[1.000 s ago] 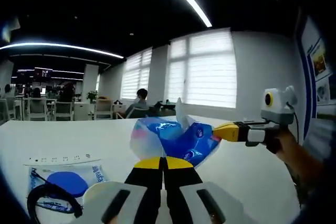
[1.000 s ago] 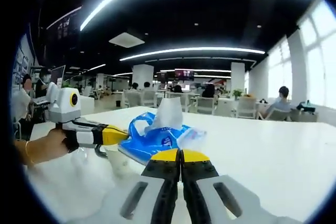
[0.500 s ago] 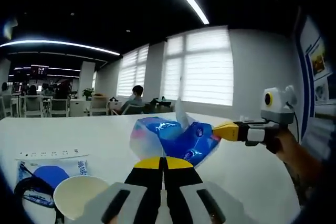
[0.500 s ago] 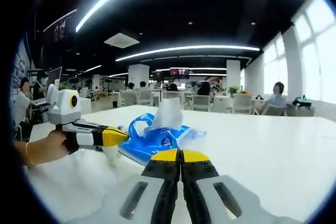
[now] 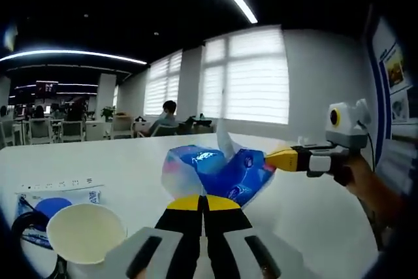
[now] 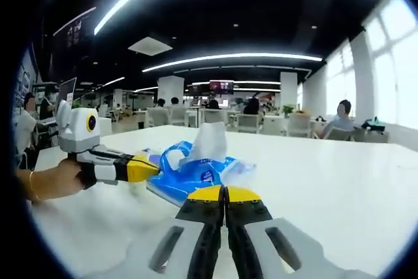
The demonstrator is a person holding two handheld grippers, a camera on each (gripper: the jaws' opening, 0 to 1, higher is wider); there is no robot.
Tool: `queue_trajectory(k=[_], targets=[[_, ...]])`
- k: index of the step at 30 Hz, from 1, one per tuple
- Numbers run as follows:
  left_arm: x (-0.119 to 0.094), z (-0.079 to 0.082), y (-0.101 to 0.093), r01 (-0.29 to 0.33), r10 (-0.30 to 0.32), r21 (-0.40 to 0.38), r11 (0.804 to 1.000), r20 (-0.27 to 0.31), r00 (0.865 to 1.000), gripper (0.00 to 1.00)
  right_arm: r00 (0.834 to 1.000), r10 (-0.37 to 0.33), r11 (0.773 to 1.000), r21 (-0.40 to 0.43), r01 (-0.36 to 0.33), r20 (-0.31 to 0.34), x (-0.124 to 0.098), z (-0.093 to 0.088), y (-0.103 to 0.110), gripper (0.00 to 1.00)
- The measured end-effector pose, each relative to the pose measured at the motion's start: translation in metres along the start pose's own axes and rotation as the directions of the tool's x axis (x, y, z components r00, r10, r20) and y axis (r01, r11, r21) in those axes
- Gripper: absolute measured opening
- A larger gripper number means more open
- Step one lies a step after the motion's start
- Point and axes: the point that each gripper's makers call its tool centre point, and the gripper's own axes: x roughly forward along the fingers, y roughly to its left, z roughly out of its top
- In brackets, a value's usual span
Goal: Arrange the tabletop items into an orderly group along one side of the table until the central work area is clear of visible clutter.
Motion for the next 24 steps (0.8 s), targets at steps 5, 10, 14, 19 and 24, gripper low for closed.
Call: queue_trajectory(k=[5,10,14,19,24], targets=[[0.001,-0.005,-0.001,-0.003,0.004,0.019,1.000,-0.015,1.000,0.00,1.000,0.000,1.000,-0.011,0.000,0.000,-0.001,-0.008,0.002,0.00],[0.001,-0.013,0.000,-0.009,0.010,0.026,1.000,-0.036,0.999,0.00,1.000,0.002,1.000,-0.004,-0.002,-0.010,0.002,-0.015,0.002,0.00],[0.001,-0.023,0.002,-0.026,0.029,0.037,0.999,-0.059,0.998,0.00,1.000,0.007,1.000,-0.002,-0.007,-0.028,0.005,-0.024,0.005,0.00],[0.000,-0.036,0.000,-0.019,0.021,0.018,1.000,-0.091,0.996,0.00,0.998,0.003,1.000,-0.002,-0.003,-0.060,0.005,-0.038,0.004,0.00],[-0.002,-0.040,-0.003,-0.017,0.021,0.040,0.999,-0.104,0.994,0.00,0.996,-0.011,0.999,-0.047,0.007,-0.090,0.005,-0.045,0.006,0.00]])
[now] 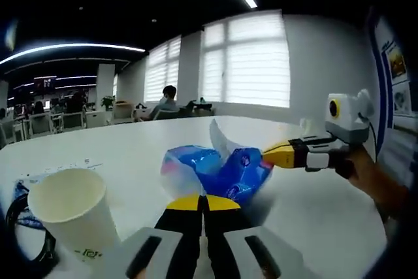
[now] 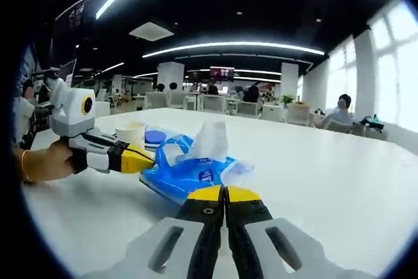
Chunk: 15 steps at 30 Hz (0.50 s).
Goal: Arrange the tabletop items into an orderly group along one side of the table until the central work area is clear of visible clutter.
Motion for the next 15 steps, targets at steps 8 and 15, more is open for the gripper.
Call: queue_trajectory(k=[8,15], targets=[[-0.004,-0.005,0.003,-0.002,0.002,-0.010,1.000,-0.022,1.000,0.00,0.999,-0.001,0.998,-0.062,-0.002,-0.042,0.003,-0.007,0.006,0.00],[-0.005,-0.009,0.005,-0.009,0.007,-0.065,0.998,-0.028,1.000,0.00,0.997,0.000,0.998,-0.058,-0.004,-0.071,0.006,-0.015,0.006,0.00]])
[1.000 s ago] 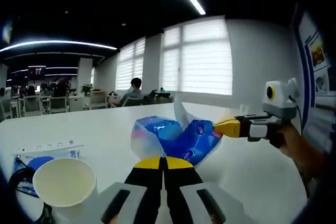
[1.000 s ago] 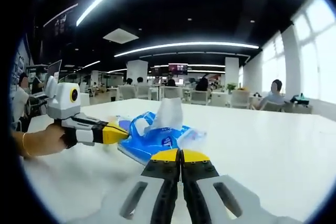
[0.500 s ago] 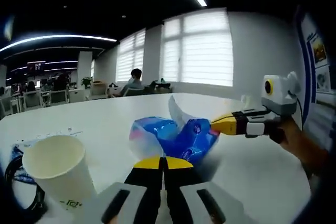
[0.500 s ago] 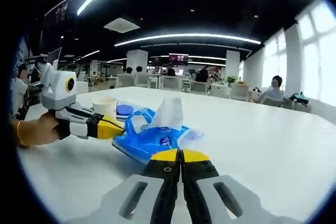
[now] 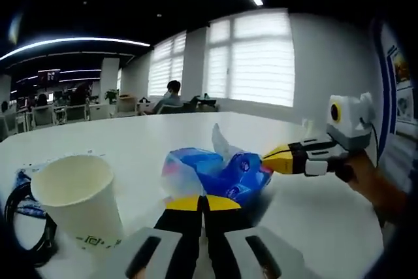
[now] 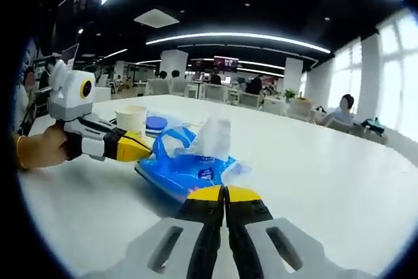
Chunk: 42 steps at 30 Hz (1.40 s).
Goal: Arrange the tabletop items into an orderly group along one side of the table until the central work area is clear of visible clutter.
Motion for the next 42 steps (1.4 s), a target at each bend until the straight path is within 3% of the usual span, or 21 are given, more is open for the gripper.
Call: queue_trajectory(k=[8,15,21,26,29,35,42], targets=[[-0.003,-0.005,-0.002,0.019,-0.019,0.018,1.000,-0.036,0.999,0.01,1.000,0.016,1.000,-0.015,-0.016,-0.020,0.000,-0.002,0.001,0.00],[-0.008,-0.007,-0.001,0.001,0.002,0.064,0.998,-0.047,0.999,0.02,0.998,0.041,0.998,-0.040,-0.043,-0.046,-0.003,-0.004,0.005,0.01],[-0.013,0.001,-0.003,-0.004,0.007,0.091,0.996,-0.035,0.999,0.05,0.998,0.039,0.998,-0.041,-0.041,-0.046,-0.005,-0.002,0.003,0.01],[-0.016,0.007,-0.005,-0.001,0.004,0.115,0.993,-0.023,1.000,0.06,0.999,0.034,0.999,-0.015,-0.034,-0.023,-0.008,0.008,0.002,0.06],[-0.019,0.012,-0.006,0.006,-0.005,0.107,0.994,-0.006,1.000,0.06,1.000,0.008,1.000,0.000,-0.008,0.023,-0.011,0.020,-0.002,0.10],[-0.022,0.020,-0.012,0.017,-0.020,0.103,0.995,0.021,1.000,0.07,0.998,0.004,0.999,0.043,-0.007,0.065,-0.012,0.038,-0.002,0.23],[-0.033,0.035,-0.012,0.034,-0.039,0.095,0.995,0.059,0.997,0.07,0.995,0.000,1.000,0.020,-0.002,0.100,-0.011,0.058,0.007,0.20]])
